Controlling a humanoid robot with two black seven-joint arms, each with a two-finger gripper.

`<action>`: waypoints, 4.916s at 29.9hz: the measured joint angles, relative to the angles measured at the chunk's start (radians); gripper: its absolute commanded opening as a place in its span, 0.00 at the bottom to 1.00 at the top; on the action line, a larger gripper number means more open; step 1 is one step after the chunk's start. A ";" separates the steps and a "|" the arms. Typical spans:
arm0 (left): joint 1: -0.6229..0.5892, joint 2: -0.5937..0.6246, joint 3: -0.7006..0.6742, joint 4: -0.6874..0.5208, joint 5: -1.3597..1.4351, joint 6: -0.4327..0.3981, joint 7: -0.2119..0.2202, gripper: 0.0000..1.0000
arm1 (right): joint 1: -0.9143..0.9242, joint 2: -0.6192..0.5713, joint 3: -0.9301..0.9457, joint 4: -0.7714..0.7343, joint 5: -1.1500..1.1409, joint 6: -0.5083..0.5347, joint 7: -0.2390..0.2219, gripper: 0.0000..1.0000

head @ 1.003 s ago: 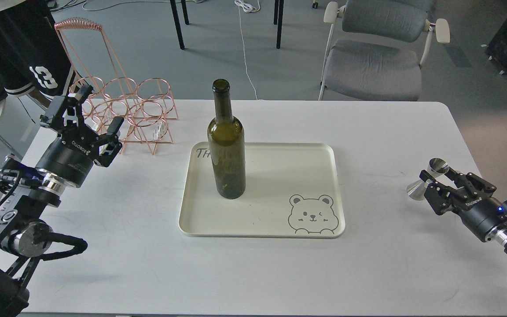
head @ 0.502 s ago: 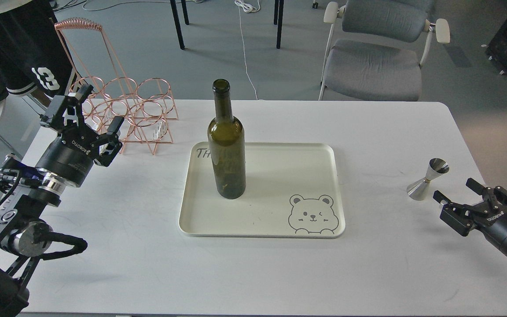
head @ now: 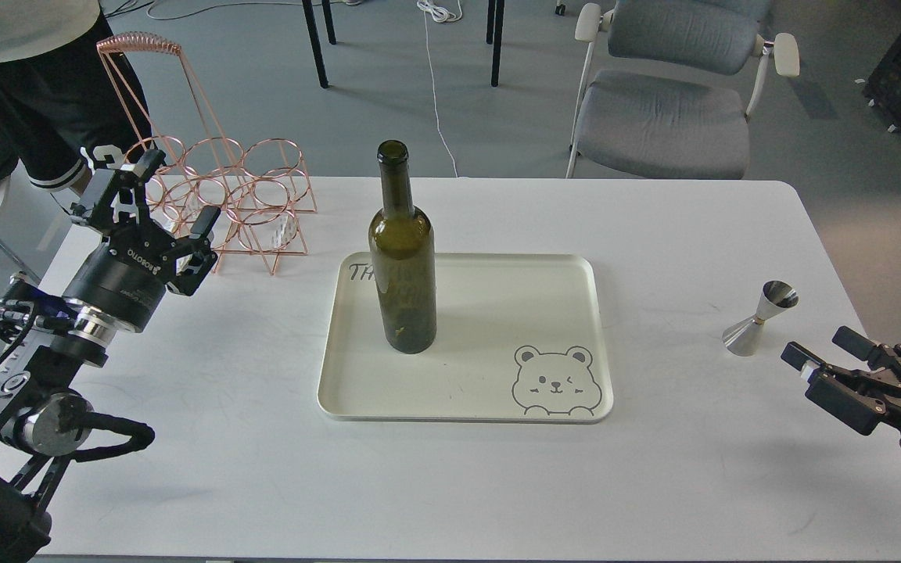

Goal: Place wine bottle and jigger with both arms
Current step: 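Open the right gripper and raise it away from the jigger, then reach the left gripper toward the neck of the wine bottle, then close the left gripper on the wine bottle neck, then lift the bottle and carry it over the copper wire rack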

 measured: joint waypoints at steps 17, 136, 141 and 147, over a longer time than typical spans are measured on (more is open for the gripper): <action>0.003 0.043 0.000 -0.028 0.001 0.000 -0.040 0.98 | 0.604 0.270 -0.003 -0.083 1.094 0.562 0.000 0.98; -0.592 0.088 0.449 -0.155 1.450 -0.004 -0.125 0.25 | 0.616 0.537 -0.056 -0.541 1.259 0.977 -0.088 0.99; -0.592 0.089 0.449 -0.155 1.450 -0.002 -0.125 0.22 | 0.616 0.542 -0.056 -0.541 1.259 0.977 -0.088 0.99; -0.638 0.101 0.446 -0.158 1.416 -0.010 -0.125 0.22 | 0.616 0.543 -0.055 -0.542 1.259 0.977 -0.088 0.99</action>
